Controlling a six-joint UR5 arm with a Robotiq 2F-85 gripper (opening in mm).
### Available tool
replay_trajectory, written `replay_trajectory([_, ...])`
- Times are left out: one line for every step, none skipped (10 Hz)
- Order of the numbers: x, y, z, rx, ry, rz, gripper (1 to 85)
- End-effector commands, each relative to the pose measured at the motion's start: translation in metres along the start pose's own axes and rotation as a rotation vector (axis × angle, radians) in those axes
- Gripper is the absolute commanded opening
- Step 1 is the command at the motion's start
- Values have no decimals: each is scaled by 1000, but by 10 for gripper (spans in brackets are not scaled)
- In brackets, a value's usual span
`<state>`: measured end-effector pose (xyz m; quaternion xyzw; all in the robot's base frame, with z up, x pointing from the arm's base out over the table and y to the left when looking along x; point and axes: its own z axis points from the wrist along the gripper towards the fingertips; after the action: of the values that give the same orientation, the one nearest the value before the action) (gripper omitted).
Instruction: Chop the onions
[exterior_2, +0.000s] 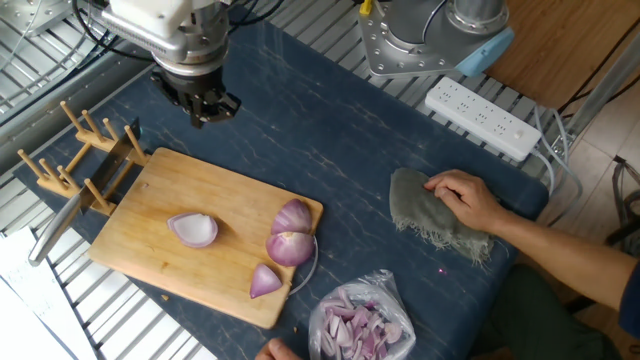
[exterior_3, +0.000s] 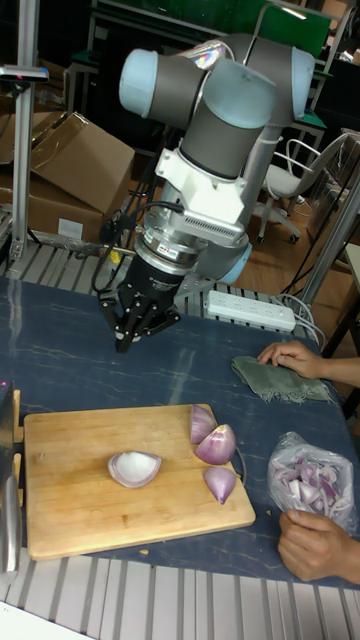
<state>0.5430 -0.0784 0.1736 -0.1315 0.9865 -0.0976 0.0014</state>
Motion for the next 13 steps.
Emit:
replay_trajectory([4,-6,-5,27,-13,-11,10])
replay_trajectory([3,-9,-9,45,-22,-23,10])
replay_trajectory([3,-9,-11,44,-25,-25,10])
replay_trajectory([3,-9,-11,44,-29,-25,10])
replay_trajectory([-1,-6,-11,35,-44,-23,10])
replay_trajectory([-1,-3,-11,24,-44,-4,10])
replay_trajectory([2,-9,-11,46,-34,15,10])
replay_trajectory([6,-19,-12,84,-18,49,10])
replay_trajectory([-5,-18,-12,79,-63,87,10])
replay_trajectory([-7,-19,-12,81,-69,86,10])
replay_trajectory([-3,-18,-12,80,-56,63,10])
replay_trajectory([-2,-15,-12,67,-50,35,13])
replay_trajectory([-9,-26,-7,76,-55,-6,47])
